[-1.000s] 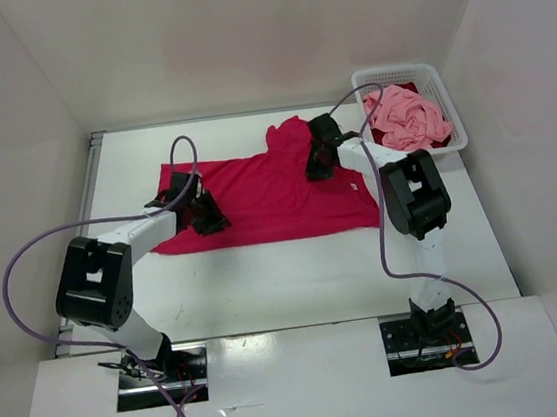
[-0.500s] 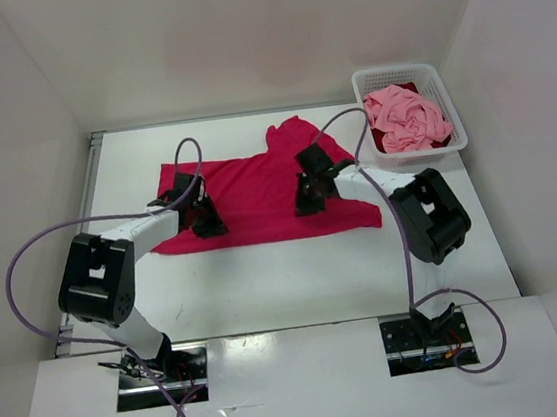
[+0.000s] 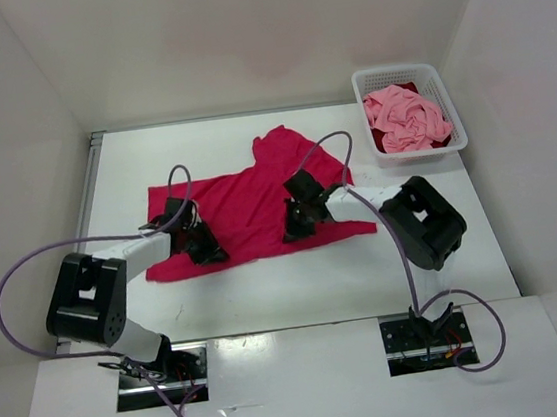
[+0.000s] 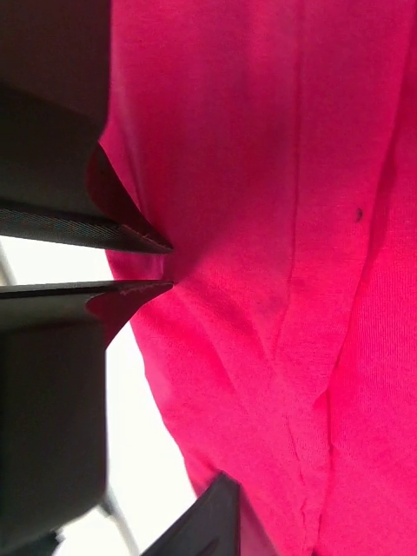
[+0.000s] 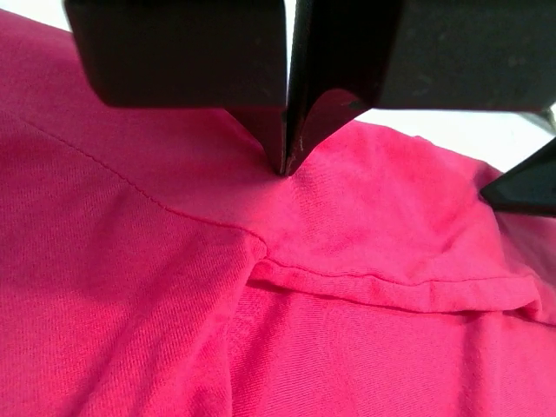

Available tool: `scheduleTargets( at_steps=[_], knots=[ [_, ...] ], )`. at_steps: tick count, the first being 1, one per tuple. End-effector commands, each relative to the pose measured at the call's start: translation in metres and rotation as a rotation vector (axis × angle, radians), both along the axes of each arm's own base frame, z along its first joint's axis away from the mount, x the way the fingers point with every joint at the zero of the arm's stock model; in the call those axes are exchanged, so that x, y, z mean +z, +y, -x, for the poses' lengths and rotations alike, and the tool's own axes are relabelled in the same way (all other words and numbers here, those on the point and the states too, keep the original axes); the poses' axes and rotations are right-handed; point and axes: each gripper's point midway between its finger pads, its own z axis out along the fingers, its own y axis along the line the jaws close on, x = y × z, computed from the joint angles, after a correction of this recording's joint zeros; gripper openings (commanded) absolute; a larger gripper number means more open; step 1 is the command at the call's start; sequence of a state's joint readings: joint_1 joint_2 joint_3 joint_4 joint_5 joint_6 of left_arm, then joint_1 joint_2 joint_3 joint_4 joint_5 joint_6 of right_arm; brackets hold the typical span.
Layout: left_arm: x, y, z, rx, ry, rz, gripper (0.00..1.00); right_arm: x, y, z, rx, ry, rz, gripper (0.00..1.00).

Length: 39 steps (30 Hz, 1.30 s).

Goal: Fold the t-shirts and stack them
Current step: Fold the flattened tshirt in 1/3 of the way, then grap the side of the flattened tshirt furthest away from the robot with both arms

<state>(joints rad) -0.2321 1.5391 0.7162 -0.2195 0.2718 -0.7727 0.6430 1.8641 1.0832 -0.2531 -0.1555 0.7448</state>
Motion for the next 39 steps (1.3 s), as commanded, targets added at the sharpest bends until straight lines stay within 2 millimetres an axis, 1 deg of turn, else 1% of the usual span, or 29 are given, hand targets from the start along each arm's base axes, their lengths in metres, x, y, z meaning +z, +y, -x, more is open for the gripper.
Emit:
scheduleTargets(
  at_steps=[1,2,3,4,5,7,8,9,10,12,13,14,15,16,17,18,19,20,21,22,23,26,27,28,29,30,31,34,39],
  knots=[
    [-0.015,0.005,0.073,0.016,0.240,0.017,0.26,-0.027,-0.019,0.065,0.059,0.148,0.095,0.01],
    [-0.015,0.007,0.084,0.029,0.270,0.015,0.28,-0.026,-0.020,0.073,0.059,0.162,0.100,0.01],
    [-0.012,0.008,0.087,0.038,0.270,0.018,0.28,-0.028,-0.024,0.085,0.062,0.200,0.092,0.01],
    [-0.002,0.008,0.089,0.055,0.259,0.028,0.30,-0.020,-0.020,0.091,0.083,0.191,0.071,0.01],
    [0.003,0.008,0.089,0.055,0.244,0.032,0.31,-0.019,-0.020,0.100,0.090,0.211,0.072,0.01],
    [0.011,0.011,0.081,0.074,0.211,0.032,0.36,-0.012,-0.014,0.104,0.111,0.209,0.047,0.01],
    [0.014,0.013,0.076,0.087,0.201,0.036,0.36,0.000,-0.008,0.098,0.113,0.189,0.030,0.03],
    [0.027,0.018,0.054,0.083,0.125,0.020,0.36,0.006,-0.005,0.089,0.103,0.164,0.036,0.05],
    [0.039,0.026,0.035,0.107,0.072,0.009,0.37,0.023,0.004,0.075,0.113,0.118,0.028,0.08],
    [0.060,0.039,-0.003,0.138,-0.032,-0.036,0.40,0.043,0.010,0.050,0.109,0.045,0.013,0.17],
    [0.090,0.050,-0.036,0.161,-0.134,-0.053,0.41,0.063,0.015,0.029,0.094,-0.002,-0.018,0.19],
    [0.096,0.059,-0.056,0.184,-0.171,-0.080,0.41,0.074,0.017,0.018,0.082,-0.026,-0.036,0.21],
    [0.105,0.073,-0.076,0.234,-0.226,-0.120,0.41,0.078,0.017,0.009,0.092,-0.050,-0.036,0.22],
    [0.118,0.094,-0.097,0.285,-0.276,-0.133,0.42,0.090,0.020,-0.008,0.079,-0.090,-0.059,0.22],
    [0.114,0.106,-0.114,0.319,-0.292,-0.142,0.42,0.096,0.019,-0.016,0.076,-0.109,-0.065,0.17],
    [0.111,0.121,-0.123,0.360,-0.297,-0.172,0.40,0.097,0.024,-0.019,0.100,-0.122,-0.075,0.10],
    [0.108,0.133,-0.131,0.392,-0.296,-0.191,0.36,0.099,0.024,-0.029,0.097,-0.129,-0.081,0.07],
    [0.099,0.155,-0.144,0.444,-0.277,-0.217,0.31,0.099,0.022,-0.035,0.094,-0.136,-0.079,0.05],
    [0.092,0.168,-0.148,0.474,-0.262,-0.238,0.23,0.100,0.024,-0.037,0.102,-0.144,-0.077,0.03],
    [0.087,0.181,-0.152,0.506,-0.255,-0.265,0.21,0.107,0.023,-0.045,0.100,-0.167,-0.084,0.02],
    [0.075,0.198,-0.155,0.542,-0.232,-0.283,0.21,0.105,0.020,-0.052,0.087,-0.172,-0.085,0.02],
    [0.063,0.222,-0.160,0.574,-0.205,-0.318,0.25,0.116,0.013,-0.067,0.069,-0.199,-0.111,0.02],
    [0.064,0.228,-0.163,0.591,-0.208,-0.345,0.29,0.119,0.014,-0.069,0.076,-0.212,-0.113,0.02],
    [0.056,0.232,-0.161,0.586,-0.191,-0.371,0.41,0.114,0.010,-0.073,0.074,-0.208,-0.102,0.03],
    [0.056,0.239,-0.162,0.595,-0.191,-0.388,0.47,0.115,0.011,-0.072,0.080,-0.205,-0.109,0.03],
    [0.052,0.239,-0.162,0.593,-0.182,-0.389,0.49,0.113,0.008,-0.077,0.069,-0.204,-0.107,0.03],
    [0.051,0.245,-0.163,0.605,-0.179,-0.390,0.49,0.113,0.008,-0.077,0.077,-0.209,-0.103,0.03],
    [0.043,0.246,-0.164,0.594,-0.163,-0.395,0.50,0.107,0.008,-0.075,0.083,-0.196,-0.104,0.04],
    [0.018,0.242,-0.163,0.555,-0.110,-0.387,0.50,0.097,0.011,-0.077,0.088,-0.175,-0.101,0.06]
  ],
)
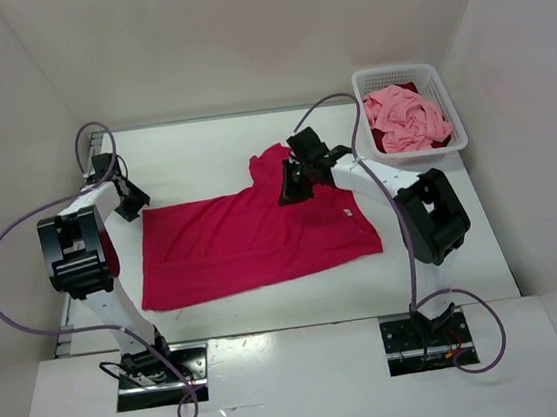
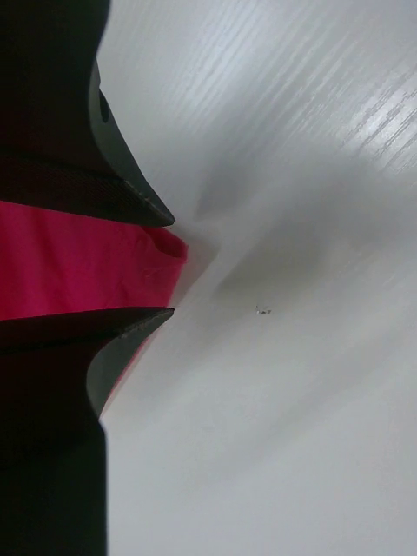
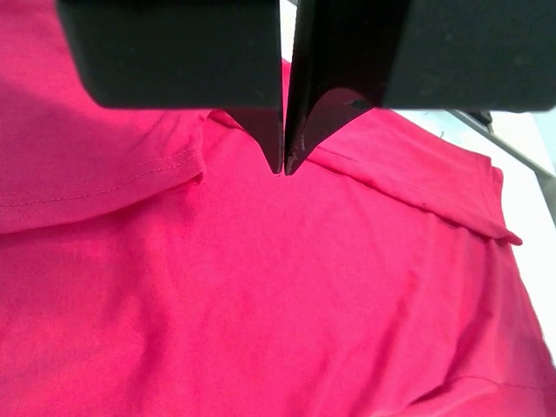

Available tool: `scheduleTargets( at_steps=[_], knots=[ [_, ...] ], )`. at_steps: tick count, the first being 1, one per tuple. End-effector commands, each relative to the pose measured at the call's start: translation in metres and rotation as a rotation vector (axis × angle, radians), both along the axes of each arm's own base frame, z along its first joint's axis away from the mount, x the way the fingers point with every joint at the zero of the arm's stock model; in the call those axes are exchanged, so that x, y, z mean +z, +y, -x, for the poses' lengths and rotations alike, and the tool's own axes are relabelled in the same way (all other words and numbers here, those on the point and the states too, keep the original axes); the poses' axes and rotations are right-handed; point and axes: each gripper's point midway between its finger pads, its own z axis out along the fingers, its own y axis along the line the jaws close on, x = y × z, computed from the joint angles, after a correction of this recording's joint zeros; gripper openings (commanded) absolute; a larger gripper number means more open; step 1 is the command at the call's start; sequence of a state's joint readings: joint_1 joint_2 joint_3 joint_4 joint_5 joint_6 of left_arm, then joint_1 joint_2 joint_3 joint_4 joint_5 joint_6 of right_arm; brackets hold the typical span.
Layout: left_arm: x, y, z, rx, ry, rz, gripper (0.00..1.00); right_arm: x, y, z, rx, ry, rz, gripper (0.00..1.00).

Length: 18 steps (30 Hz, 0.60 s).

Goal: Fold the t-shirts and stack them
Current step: Grap the side of the flattened tshirt furthest away from the robot with both arms

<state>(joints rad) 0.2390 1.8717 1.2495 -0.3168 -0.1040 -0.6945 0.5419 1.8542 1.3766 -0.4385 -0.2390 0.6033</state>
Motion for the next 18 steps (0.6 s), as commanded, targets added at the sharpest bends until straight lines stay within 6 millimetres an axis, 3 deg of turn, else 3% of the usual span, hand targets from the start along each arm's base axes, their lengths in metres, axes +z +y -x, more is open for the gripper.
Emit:
scheduleTargets(
  at_steps=[1,2,5,10,11,13,16,17,18],
  knots=[
    [-0.012,0.005,-0.006,-0.025,0.020,-0.013,0.50,0.016,0.007,-0.020,0.023,-0.065,-0.030,0.07],
    [-0.018,0.003,-0.007,-0.032,0.023,-0.002,0.50,0.011,0.007,-0.020,0.023,-0.056,-0.024,0.07],
    [-0.021,0.001,-0.009,-0.039,0.020,0.010,0.47,0.021,0.008,-0.032,0.011,-0.081,-0.038,0.10],
    [-0.020,-0.002,-0.012,-0.050,0.005,0.023,0.29,0.021,0.002,-0.052,-0.018,-0.106,-0.024,0.17],
    [-0.020,-0.003,-0.015,-0.063,0.003,0.027,0.22,0.020,-0.004,-0.066,-0.041,-0.110,-0.025,0.19],
    [-0.016,-0.006,-0.019,-0.074,-0.012,0.040,0.17,0.018,-0.012,-0.084,-0.072,-0.130,-0.006,0.26],
    [-0.006,-0.007,-0.028,-0.087,-0.043,0.051,0.09,0.015,-0.036,-0.135,-0.170,-0.185,0.038,0.32],
    [-0.001,-0.006,-0.033,-0.088,-0.058,0.047,0.07,0.032,-0.039,-0.158,-0.192,-0.243,0.031,0.33],
    [0.007,-0.011,-0.040,-0.101,-0.074,0.042,0.04,0.029,-0.049,-0.182,-0.234,-0.257,0.047,0.34]
  ],
)
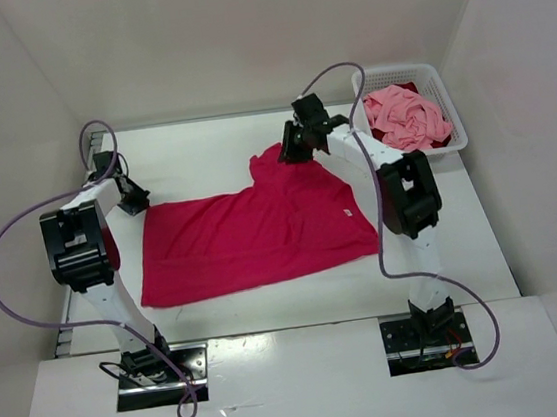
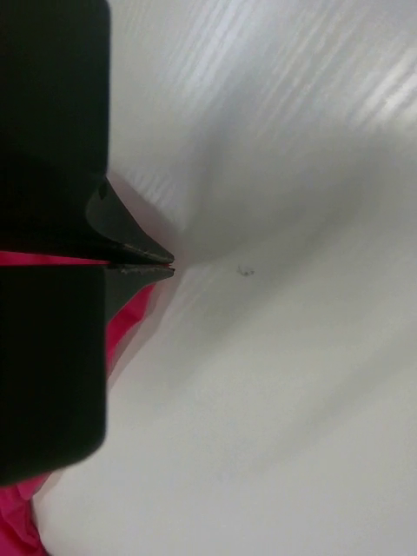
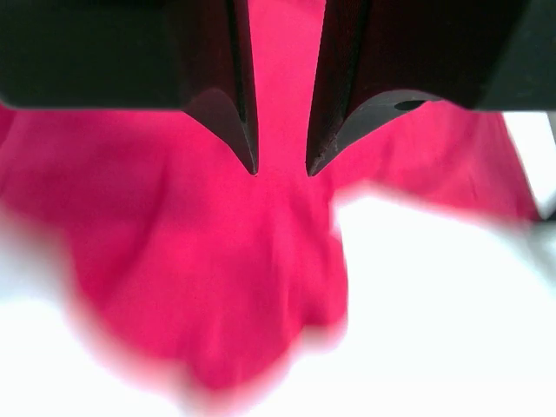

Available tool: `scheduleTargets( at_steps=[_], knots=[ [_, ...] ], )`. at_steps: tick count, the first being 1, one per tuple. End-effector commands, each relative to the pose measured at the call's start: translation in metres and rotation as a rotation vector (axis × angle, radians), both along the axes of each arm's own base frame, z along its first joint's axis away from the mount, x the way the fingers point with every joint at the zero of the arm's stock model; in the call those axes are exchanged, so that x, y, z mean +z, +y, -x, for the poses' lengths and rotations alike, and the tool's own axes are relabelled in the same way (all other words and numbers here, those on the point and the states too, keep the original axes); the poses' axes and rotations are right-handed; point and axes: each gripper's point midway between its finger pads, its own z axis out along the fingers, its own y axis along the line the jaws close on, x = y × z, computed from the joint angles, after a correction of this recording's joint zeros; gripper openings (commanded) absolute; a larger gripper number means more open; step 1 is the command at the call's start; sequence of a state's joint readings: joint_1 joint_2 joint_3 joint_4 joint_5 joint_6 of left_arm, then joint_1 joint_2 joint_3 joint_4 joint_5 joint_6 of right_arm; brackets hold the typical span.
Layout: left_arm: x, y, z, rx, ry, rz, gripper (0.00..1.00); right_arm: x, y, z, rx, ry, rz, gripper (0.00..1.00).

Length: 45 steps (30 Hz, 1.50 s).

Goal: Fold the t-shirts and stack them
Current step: Grap the side of the flattened tshirt furthest away from the robot with both arms

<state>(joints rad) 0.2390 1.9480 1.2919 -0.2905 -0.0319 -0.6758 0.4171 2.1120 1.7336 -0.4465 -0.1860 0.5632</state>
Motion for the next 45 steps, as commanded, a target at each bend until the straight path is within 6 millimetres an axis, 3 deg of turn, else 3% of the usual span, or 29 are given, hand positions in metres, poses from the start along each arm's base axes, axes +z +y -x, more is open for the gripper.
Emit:
scheduleTargets(
  at_steps=[1,2,3,4,5,6,7,8,9,10,13,19,23,29,31,36,37,40,41,43,44,45],
  knots=[
    [0.022,-0.006,-0.031,-0.057,-0.077,-0.008,0.02,0.022,-0.032,-0.076,-0.111,-0.144,0.042,0.35],
    [0.021,-0.010,-0.037,-0.066,-0.079,-0.008,0.02,-0.004,-0.032,-0.085,-0.122,-0.113,0.070,0.35],
    [0.031,-0.014,-0.049,-0.080,-0.104,-0.014,0.01,0.014,-0.037,-0.104,-0.139,-0.155,0.070,0.36],
    [0.035,-0.015,-0.057,-0.086,-0.121,-0.009,0.00,0.012,-0.039,-0.113,-0.160,-0.165,0.088,0.36],
    [0.028,-0.021,-0.061,-0.090,-0.105,0.003,0.00,-0.015,-0.040,-0.120,-0.162,-0.138,0.121,0.36],
    [0.031,-0.027,-0.066,-0.102,-0.106,0.003,0.00,0.005,-0.039,-0.133,-0.178,-0.183,0.114,0.37],
    [0.043,-0.024,-0.079,-0.102,-0.142,-0.005,0.00,0.003,-0.039,-0.139,-0.176,-0.191,0.127,0.39],
    [0.042,-0.024,-0.080,-0.102,-0.133,-0.003,0.00,0.000,-0.040,-0.145,-0.190,-0.194,0.141,0.39],
    [0.042,-0.027,-0.080,-0.110,-0.135,0.007,0.00,-0.033,-0.041,-0.149,-0.194,-0.154,0.169,0.39],
    [0.046,-0.026,-0.082,-0.110,-0.146,0.005,0.00,-0.009,-0.041,-0.158,-0.201,-0.205,0.163,0.41],
    [0.046,-0.026,-0.083,-0.110,-0.146,0.005,0.00,-0.031,-0.047,-0.167,-0.217,-0.200,0.174,0.42],
    [0.031,-0.026,-0.074,-0.112,-0.116,-0.002,0.00,-0.048,-0.056,-0.164,-0.234,-0.174,0.228,0.43],
    [0.029,-0.027,-0.073,-0.117,-0.119,0.005,0.00,-0.067,-0.048,-0.148,-0.176,-0.094,0.205,0.43],
    [0.026,-0.028,-0.071,-0.117,-0.110,0.007,0.00,-0.066,-0.028,-0.137,-0.121,-0.044,0.106,0.42],
    [0.030,-0.028,-0.071,-0.117,-0.119,0.005,0.00,-0.059,-0.022,-0.135,-0.106,-0.041,0.073,0.36],
    [0.036,-0.028,-0.072,-0.117,-0.130,0.003,0.00,-0.033,-0.027,-0.140,-0.123,-0.075,0.053,0.09],
    [0.036,-0.028,-0.072,-0.117,-0.130,0.003,0.00,-0.012,-0.027,-0.145,-0.131,-0.117,0.043,0.07],
    [0.037,-0.028,-0.070,-0.117,-0.130,0.003,0.00,0.019,-0.029,-0.146,-0.133,-0.169,0.038,0.05],
    [0.038,-0.028,-0.068,-0.117,-0.130,0.003,0.00,0.044,-0.031,-0.146,-0.131,-0.215,0.041,0.05],
    [0.042,-0.028,-0.068,-0.117,-0.139,0.001,0.00,0.071,-0.030,-0.142,-0.132,-0.277,0.081,0.05],
    [0.039,-0.028,-0.066,-0.117,-0.136,0.001,0.00,0.076,-0.032,-0.143,-0.144,-0.289,0.088,0.05],
    [0.039,-0.028,-0.066,-0.117,-0.136,0.001,0.00,0.068,-0.039,-0.142,-0.156,-0.276,0.123,0.10]
  ],
)
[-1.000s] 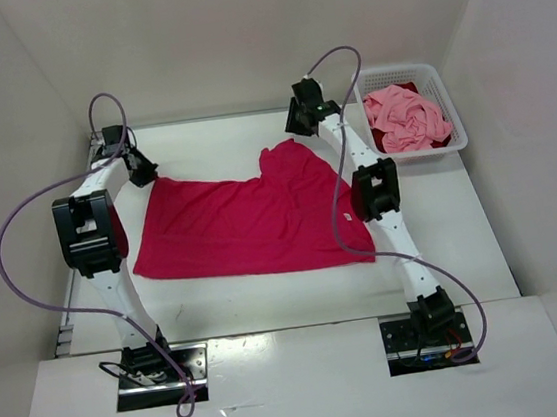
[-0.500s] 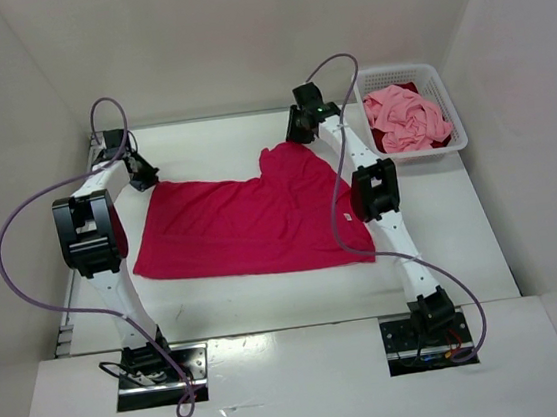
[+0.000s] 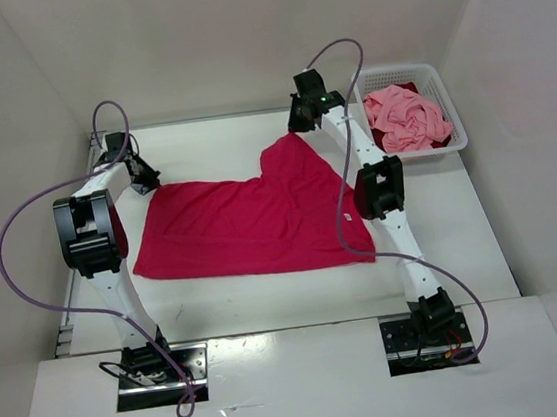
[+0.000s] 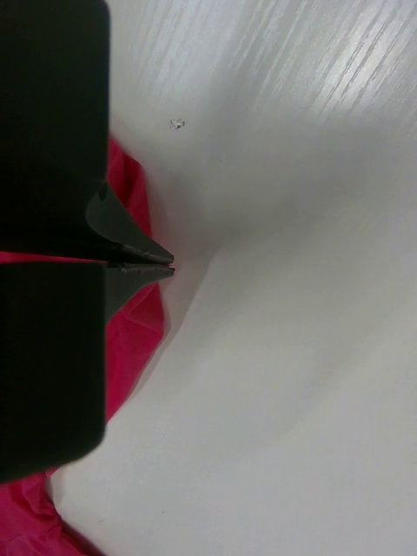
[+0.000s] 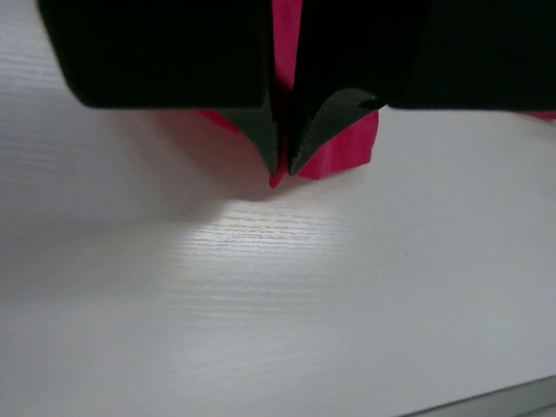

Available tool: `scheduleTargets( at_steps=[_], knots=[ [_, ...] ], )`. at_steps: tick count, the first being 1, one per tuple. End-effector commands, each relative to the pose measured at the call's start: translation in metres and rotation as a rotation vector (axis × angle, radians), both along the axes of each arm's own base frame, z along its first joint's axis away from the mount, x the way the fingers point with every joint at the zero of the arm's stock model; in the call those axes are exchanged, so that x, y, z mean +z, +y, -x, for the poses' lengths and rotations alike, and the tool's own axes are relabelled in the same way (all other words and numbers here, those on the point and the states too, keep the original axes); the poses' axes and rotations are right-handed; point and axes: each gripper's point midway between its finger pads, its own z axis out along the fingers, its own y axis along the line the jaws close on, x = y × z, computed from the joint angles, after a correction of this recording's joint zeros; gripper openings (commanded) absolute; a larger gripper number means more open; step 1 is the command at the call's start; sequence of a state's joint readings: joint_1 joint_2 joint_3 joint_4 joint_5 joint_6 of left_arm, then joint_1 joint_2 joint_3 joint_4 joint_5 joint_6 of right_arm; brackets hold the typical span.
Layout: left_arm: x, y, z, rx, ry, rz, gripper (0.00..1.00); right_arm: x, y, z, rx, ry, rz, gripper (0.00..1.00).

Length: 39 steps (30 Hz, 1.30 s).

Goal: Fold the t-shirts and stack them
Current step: Grap the side of the flattened tshirt furthest away from the robot with both arms

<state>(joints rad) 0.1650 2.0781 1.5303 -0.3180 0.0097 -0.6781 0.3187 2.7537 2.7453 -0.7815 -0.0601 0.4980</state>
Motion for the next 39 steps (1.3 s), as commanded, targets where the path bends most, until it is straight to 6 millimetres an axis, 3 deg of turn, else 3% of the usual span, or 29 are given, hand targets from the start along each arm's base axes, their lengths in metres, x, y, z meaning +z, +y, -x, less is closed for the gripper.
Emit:
scheduleTargets(
  at_steps=[1,2,3,4,6,10,12,22,26,32,35,39],
  knots=[
    [0.015,0.002,0.000,-0.020,-0.041,-0.014,0.00,0.103,-0.002,0.002,-0.002,-0.187,0.042,0.15],
    [0.015,0.002,0.000,-0.020,-0.041,-0.014,0.00,0.084,-0.005,0.004,-0.011,-0.153,0.066,0.21],
    [0.015,0.002,0.000,-0.020,-0.041,-0.014,0.00,0.080,-0.006,0.004,-0.002,-0.152,0.077,0.39],
    [0.015,0.002,0.000,-0.020,-0.041,-0.014,0.00,0.072,-0.007,0.006,-0.001,-0.133,0.084,0.46],
    [0.015,0.002,0.000,-0.020,-0.041,-0.014,0.00,0.053,-0.015,0.009,-0.008,-0.088,0.100,0.53],
    [0.018,0.002,-0.003,-0.020,-0.050,-0.016,0.00,0.048,-0.014,0.004,-0.006,-0.087,0.075,0.57],
    [0.014,0.002,-0.002,-0.020,-0.041,-0.014,0.00,0.035,-0.024,-0.002,-0.025,-0.062,0.069,0.57],
    [0.007,0.003,-0.006,-0.020,-0.034,-0.013,0.00,-0.010,-0.015,-0.009,-0.006,-0.011,0.016,0.52],
    [0.006,0.002,-0.009,-0.026,-0.035,-0.006,0.00,-0.018,-0.008,-0.009,0.014,-0.002,-0.017,0.51],
    [0.003,0.001,-0.006,-0.026,-0.026,-0.004,0.00,-0.009,-0.008,-0.022,-0.001,-0.050,-0.053,0.50],
    [0.003,0.001,-0.006,-0.026,-0.026,-0.004,0.00,-0.021,-0.006,-0.022,-0.001,-0.036,-0.062,0.50],
    [0.000,0.001,-0.003,-0.026,-0.017,-0.002,0.00,-0.026,-0.006,-0.021,-0.008,-0.024,-0.065,0.38]
  ],
)
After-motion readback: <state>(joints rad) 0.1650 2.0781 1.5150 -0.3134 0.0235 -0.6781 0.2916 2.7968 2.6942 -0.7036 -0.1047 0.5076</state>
